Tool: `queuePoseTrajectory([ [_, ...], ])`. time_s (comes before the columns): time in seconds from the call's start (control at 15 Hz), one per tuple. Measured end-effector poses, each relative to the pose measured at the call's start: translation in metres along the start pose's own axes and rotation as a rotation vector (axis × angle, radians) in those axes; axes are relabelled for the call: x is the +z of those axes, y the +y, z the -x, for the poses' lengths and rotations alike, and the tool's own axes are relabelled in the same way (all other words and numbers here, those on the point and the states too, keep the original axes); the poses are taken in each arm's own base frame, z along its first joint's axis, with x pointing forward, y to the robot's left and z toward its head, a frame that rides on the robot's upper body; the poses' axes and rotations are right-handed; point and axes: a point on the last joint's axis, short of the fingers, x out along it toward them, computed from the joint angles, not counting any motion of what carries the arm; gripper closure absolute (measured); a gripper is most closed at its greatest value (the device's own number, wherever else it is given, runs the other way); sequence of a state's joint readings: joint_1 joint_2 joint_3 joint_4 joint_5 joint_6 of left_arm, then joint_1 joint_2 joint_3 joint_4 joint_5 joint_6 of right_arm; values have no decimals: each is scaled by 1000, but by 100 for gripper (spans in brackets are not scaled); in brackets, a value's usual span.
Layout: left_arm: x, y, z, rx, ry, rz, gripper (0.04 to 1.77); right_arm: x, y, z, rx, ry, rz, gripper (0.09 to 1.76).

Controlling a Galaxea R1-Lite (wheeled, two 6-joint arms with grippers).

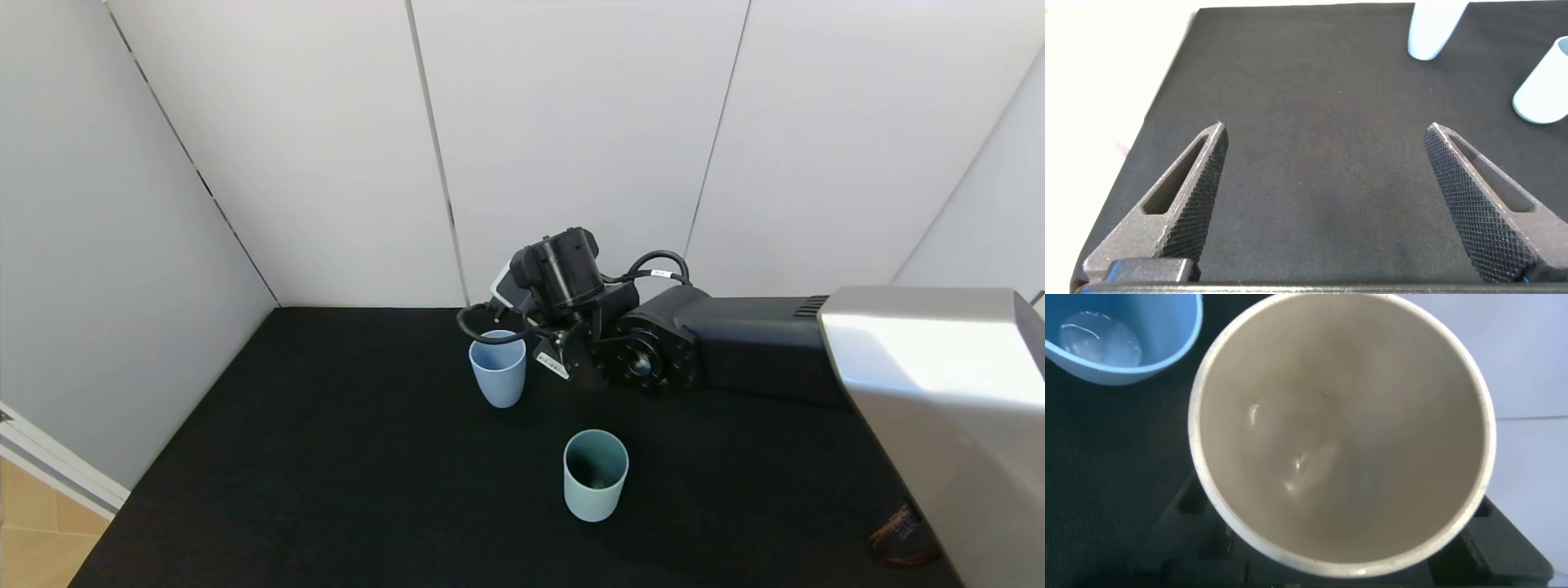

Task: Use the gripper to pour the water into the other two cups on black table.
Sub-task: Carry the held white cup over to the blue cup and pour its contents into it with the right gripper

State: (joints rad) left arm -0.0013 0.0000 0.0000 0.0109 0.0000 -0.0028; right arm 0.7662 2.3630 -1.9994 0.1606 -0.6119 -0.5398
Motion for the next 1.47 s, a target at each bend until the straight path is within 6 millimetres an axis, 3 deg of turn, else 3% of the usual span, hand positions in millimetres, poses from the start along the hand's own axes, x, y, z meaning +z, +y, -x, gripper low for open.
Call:
queuePoseTrajectory([
  [0.67,0,0,0,0,0,0,9,5,32,-14,-53,-43,95,58],
  [1.47,0,0,0,0,0,1,9,1,32,-21,-133,9,156,58],
])
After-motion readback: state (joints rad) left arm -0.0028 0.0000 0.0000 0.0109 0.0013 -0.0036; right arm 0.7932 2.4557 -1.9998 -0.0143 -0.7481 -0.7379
